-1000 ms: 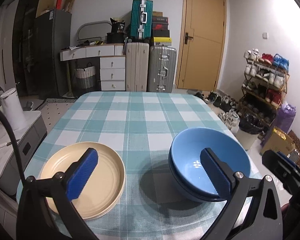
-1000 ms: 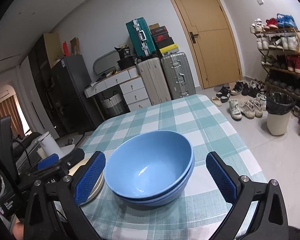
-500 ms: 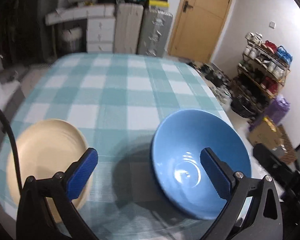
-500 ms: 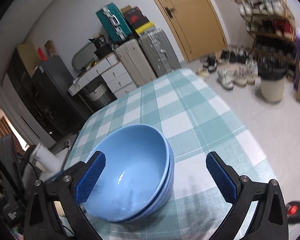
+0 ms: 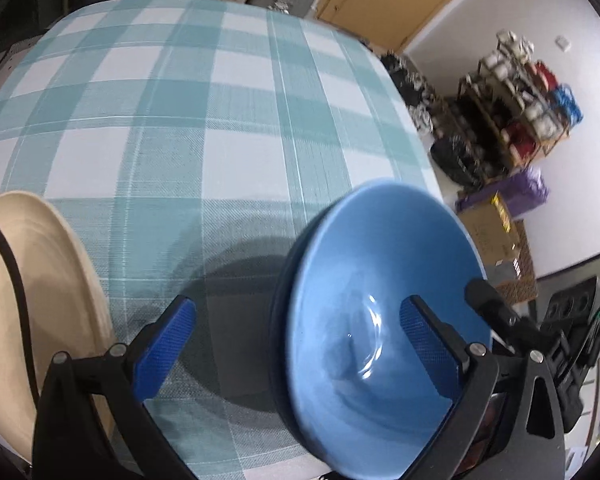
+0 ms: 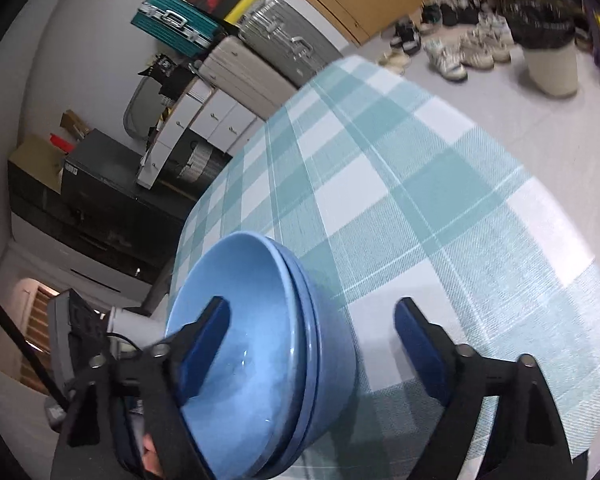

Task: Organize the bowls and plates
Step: 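Raise both tools away from the stacked blue bowls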

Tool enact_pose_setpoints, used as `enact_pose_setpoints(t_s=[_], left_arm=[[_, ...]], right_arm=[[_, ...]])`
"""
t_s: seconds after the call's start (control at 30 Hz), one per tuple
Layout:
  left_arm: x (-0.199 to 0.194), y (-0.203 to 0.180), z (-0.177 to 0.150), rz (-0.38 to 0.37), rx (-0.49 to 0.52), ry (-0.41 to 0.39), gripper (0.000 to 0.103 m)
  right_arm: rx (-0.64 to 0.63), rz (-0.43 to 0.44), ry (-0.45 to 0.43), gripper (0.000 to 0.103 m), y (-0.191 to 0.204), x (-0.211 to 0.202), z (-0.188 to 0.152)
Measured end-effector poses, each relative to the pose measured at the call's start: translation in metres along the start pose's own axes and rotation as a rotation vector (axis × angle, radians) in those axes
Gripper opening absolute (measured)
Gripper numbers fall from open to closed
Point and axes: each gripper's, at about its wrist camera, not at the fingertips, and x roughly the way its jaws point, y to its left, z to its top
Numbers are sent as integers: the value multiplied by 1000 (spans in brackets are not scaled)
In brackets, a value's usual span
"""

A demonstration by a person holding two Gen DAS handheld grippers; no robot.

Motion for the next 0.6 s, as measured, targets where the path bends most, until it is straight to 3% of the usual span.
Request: enact_pose_setpoints(t_s=[0.07,0.17,0.23,0.33,0.37,0.4,0.47,0.5,0.6], left_arm=[[3,-6,-1,42,33,5,102],[8,-8,-1,88,58,23,102],[12,-6,1,83,56,42,101],[17,-6,2,70,60,66,98],[18,-6,1,56,61,80,95],[20,-5,2,43,56,89,84],[24,-1,1,-31,17,127,71],[27,2,-1,-66,-6,144,58],[29,2,-3,-26,5,147,42]], right_arm=[[13,-8,19,82,-2,5,1],[15,-29,65,67,-2,16,-1],[11,-42,91,49,-1,21,-3],[6,-67,127,40,0,30,-6],[9,-64,133,35,0,31,-6],[8,-68,135,33,0,32,-7],[0,-83,132,28,1,31,-7],[-1,-87,133,25,0,32,-7],[3,-94,134,19,-2,31,-7]])
